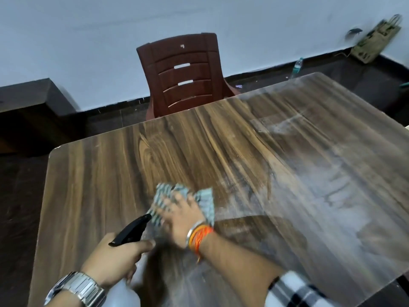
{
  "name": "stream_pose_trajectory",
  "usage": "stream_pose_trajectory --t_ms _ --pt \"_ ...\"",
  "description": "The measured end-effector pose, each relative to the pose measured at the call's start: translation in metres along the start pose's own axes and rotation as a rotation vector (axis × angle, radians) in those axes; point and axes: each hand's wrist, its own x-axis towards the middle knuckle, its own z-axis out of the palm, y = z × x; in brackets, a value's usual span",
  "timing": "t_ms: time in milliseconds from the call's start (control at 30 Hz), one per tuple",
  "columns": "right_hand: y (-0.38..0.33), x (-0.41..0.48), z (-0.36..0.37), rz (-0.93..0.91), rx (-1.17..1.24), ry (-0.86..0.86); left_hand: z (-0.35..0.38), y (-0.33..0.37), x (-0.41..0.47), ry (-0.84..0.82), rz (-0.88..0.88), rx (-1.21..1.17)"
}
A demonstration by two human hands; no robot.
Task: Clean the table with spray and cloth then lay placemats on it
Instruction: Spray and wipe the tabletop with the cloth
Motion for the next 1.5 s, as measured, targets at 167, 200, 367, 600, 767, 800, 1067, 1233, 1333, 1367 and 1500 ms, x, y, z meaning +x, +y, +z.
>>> stream_pose_trajectory --t_ms 167,200,367,600,767,800,1067,1233,1333,1367,1500 --pt "-0.082 -0.088 0.038 -0.298 0.066 -0.013 0.003 0.001 -0.036 0.032 -0.056 -0.009" --pt "-0.073 -0.101 0.040 -0.307 0.043 -0.013 0.001 -0.004 -0.040 0.017 -0.054 0.003" --pt "0.058 -0.132 0.003 0.430 0.112 0.172 -0.014 -0.044 -0.061 -0.091 -0.031 0.076" --pt "0.049 -0.064 -0.014 0.818 0.157 0.103 -0.033 -0.084 -0.087 -0.006 -0.033 0.048" --pt "-0.132 -0.075 0.022 0.046 0.011 -0.055 -0.038 -0.091 -0.099 0.066 -0.071 0.076" --pt "-0.163 -0.094 0.032 -0.048 0.000 -0.067 -0.039 -0.091 -0.102 0.060 -0.075 0.071" --pt "-0.117 -0.204 0.053 0.090 0.123 -0.039 -0.036 -0.097 -0.115 -0.054 -0.013 0.118" --pt "0.001 -0.241 0.019 1.017 0.159 0.103 -0.030 -0.112 -0.131 -0.084 -0.017 0.136" --pt "-0.031 -0.215 0.015 1.095 0.154 0.143 -0.030 -0.116 -0.137 -0.051 -0.001 0.097" --pt "-0.060 -0.206 0.020 0.986 0.131 0.134 -0.029 -0.115 -0.139 -0.043 0.000 0.089" --pt "-0.212 -0.188 0.054 0.374 0.092 -0.014 -0.026 -0.108 -0.148 -0.011 0.017 0.062"
